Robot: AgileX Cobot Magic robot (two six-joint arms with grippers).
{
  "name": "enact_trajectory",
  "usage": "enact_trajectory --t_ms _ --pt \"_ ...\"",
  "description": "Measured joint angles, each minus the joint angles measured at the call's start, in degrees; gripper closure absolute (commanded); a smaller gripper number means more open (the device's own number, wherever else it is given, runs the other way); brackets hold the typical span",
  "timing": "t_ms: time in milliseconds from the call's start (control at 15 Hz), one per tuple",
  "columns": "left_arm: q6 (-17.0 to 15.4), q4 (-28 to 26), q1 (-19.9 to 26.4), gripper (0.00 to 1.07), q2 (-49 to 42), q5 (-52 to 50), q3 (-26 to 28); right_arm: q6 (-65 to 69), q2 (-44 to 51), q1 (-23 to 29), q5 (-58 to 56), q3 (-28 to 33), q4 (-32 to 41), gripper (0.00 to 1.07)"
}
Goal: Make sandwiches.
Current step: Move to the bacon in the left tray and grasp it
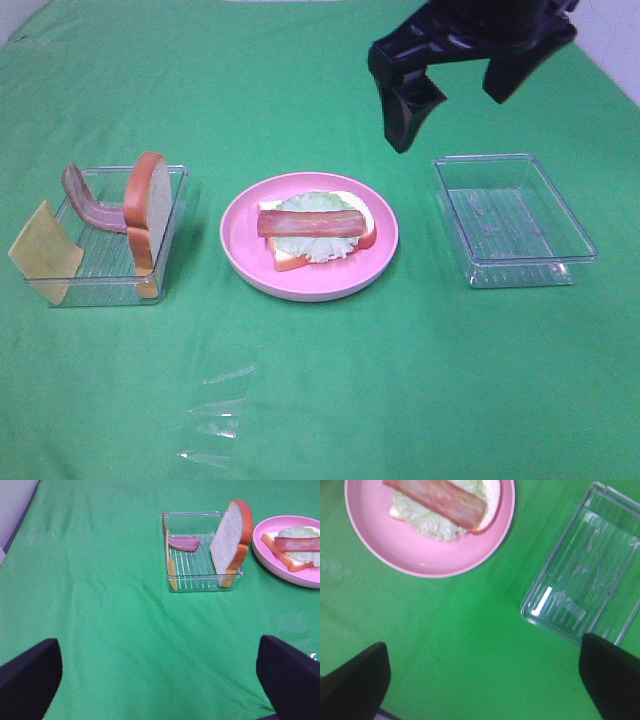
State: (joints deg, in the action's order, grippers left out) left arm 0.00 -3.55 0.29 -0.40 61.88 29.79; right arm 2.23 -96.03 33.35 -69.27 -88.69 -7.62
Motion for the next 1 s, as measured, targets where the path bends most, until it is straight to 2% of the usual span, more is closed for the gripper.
enact_trajectory --t_ms 333,600,667,733,867,1000 --pt "0.0 0.0 0.0 0.09 0.0 0.0 0.0 0.63 16.96 0.0 -0.52 20.45 0.4 0.1" --pt "0.0 0.0 0.0 0.09 0.0 0.0 0.0 0.86 29.28 0.0 -0.57 32.6 1.38 0.1" --pt "0.0 0.0 0.0 0.09 0.0 0.0 0.0 1.2 36.73 -0.29 -0.57 40.05 1.72 0.1" --pt "0.0 0.0 0.0 0.09 0.0 0.0 0.0 1.2 38.22 -0.74 -0.57 41.14 2.18 0.1" --pt "0.0 0.0 0.0 0.09 0.0 0.0 0.0 1.2 45.09 -6.07 1.15 47.56 2.69 0.1" --pt "0.0 0.0 0.0 0.09 0.0 0.0 0.0 1.2 52.54 -14.32 3.72 51.62 2.58 0.1"
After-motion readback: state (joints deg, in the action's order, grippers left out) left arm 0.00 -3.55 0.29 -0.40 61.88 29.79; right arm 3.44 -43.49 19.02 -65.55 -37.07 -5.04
